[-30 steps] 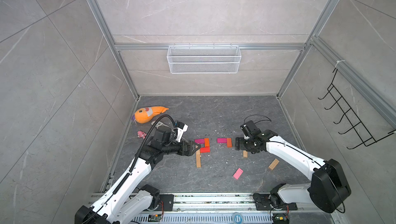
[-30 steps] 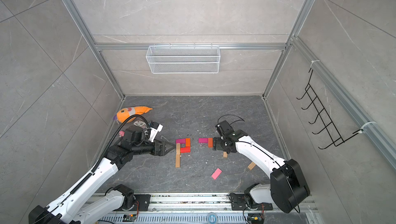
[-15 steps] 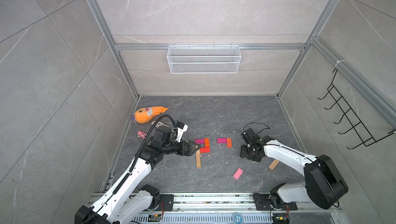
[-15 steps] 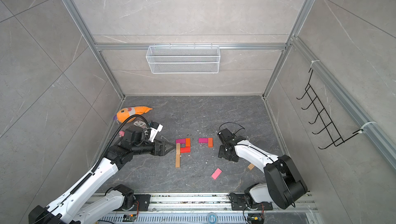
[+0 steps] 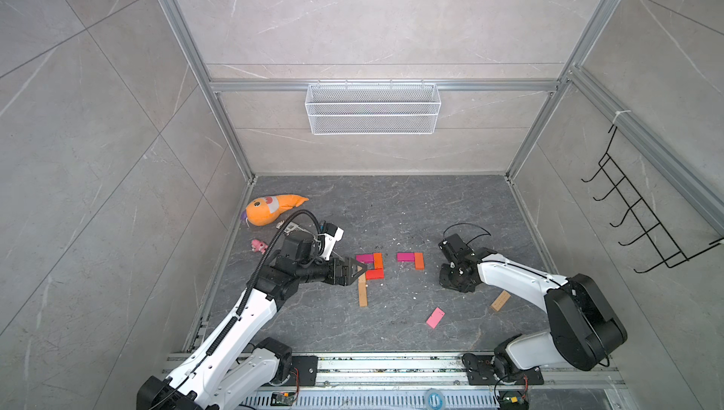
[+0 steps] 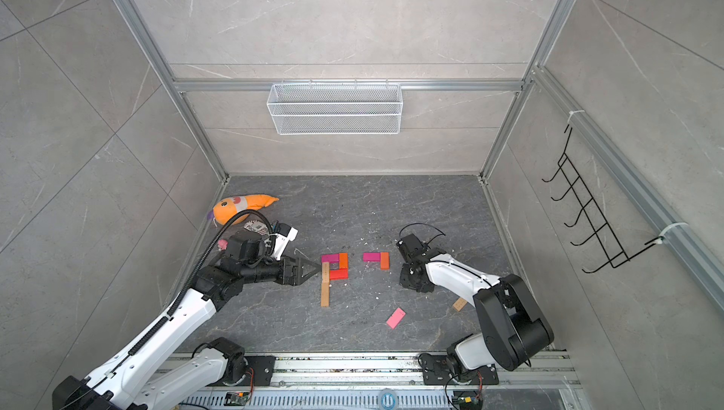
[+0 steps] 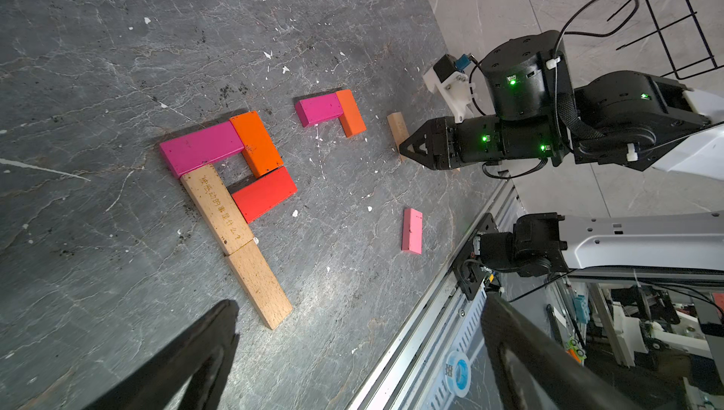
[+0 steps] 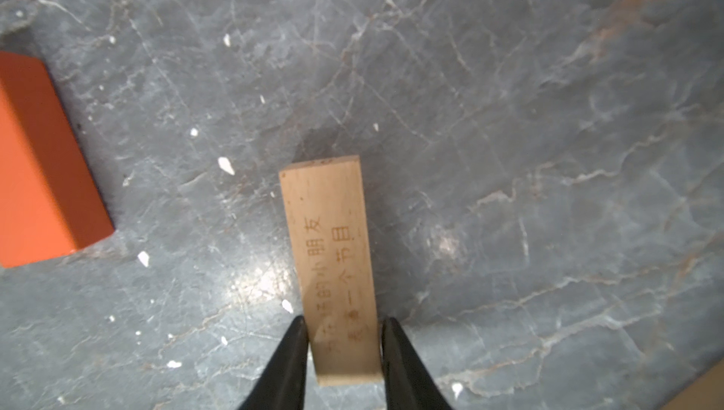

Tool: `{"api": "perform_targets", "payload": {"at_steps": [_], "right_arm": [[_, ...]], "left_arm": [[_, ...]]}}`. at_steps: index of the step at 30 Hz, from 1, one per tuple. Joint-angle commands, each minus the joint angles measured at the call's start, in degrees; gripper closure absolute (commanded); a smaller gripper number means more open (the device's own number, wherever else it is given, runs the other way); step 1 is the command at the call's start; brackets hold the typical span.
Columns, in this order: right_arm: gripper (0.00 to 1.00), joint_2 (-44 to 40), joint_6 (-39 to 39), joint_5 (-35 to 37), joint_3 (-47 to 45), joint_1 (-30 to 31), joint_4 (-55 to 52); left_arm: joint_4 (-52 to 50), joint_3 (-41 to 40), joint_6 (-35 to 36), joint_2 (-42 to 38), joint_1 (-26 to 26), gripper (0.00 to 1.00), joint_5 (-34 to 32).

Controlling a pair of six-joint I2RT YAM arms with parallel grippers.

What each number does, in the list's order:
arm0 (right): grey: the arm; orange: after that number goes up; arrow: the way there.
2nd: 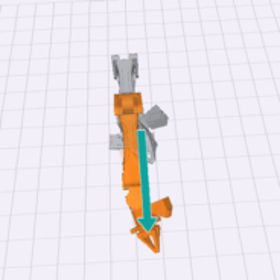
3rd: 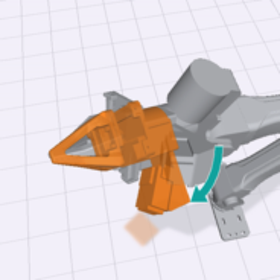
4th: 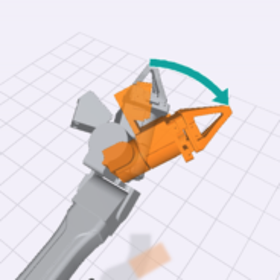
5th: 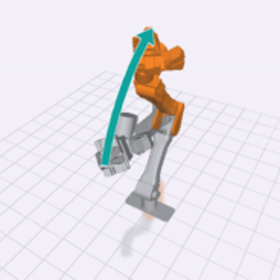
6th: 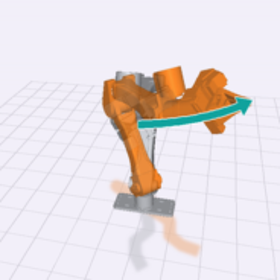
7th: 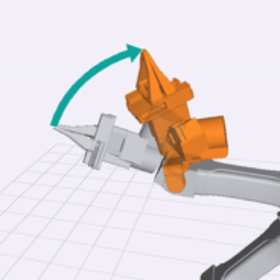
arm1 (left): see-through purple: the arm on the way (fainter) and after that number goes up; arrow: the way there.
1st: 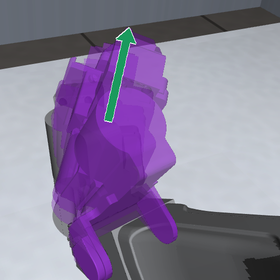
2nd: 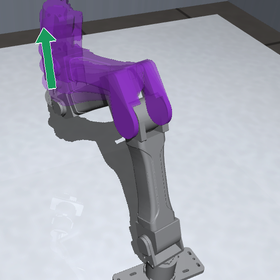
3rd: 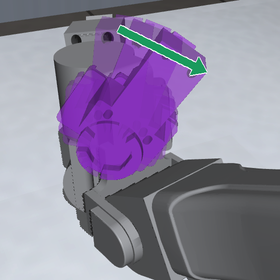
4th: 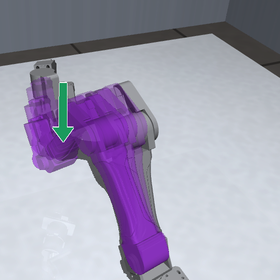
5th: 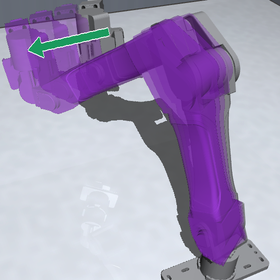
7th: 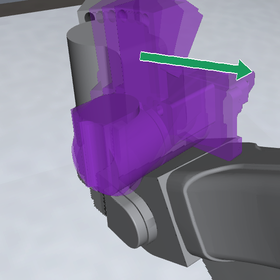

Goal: Assemble the letter p with building blocks
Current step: Pick up the building block from the center of the board, then assemble the building block at the center of the board.

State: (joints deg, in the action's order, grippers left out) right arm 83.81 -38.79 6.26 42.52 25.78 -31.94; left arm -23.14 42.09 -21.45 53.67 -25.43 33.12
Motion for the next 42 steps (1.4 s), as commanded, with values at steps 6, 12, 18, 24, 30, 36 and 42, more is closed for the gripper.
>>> {"api": "perform_targets", "payload": {"at_steps": [6,12,18,24,30,36,42], "right_arm": [[0.86,-1.19,2.1,0.02,0.31,0.35,-0.69],[0.9,-2.76,2.75,2.04,2.81,3.24,-3.62],[0.9,-4.99,3.61,2.51,5.44,6.46,-6.17],[0.92,-5.73,4.06,2.23,8.15,10.46,-7.15],[0.92,-3.48,3.6,1.01,9.68,13.56,-4.79],[0.92,1.01,3.8,0.42,12.34,16.19,-2.44],[0.92,2.97,3.39,0.49,14.08,17.44,-1.61]], "left_arm": [[0.62,1.64,0.01,0.56,0.06,0.0,0.76],[0.33,1.6,0.22,0.65,0.11,0.0,-0.55],[0.35,2.03,-2.46,-0.43,0.01,0.0,-3.66],[7.11,-4.11,-9.77,-5.94,-0.01,0.0,-8.46],[16.63,-12.22,-14.37,-12.22,-1.65,0.0,-14.23],[27.76,-16.09,-13.46,-8.78,-5.0,0.0,-18.07],[34.73,-15.13,-8.4,-0.06,-7.56,0.0,-18.0]]}}
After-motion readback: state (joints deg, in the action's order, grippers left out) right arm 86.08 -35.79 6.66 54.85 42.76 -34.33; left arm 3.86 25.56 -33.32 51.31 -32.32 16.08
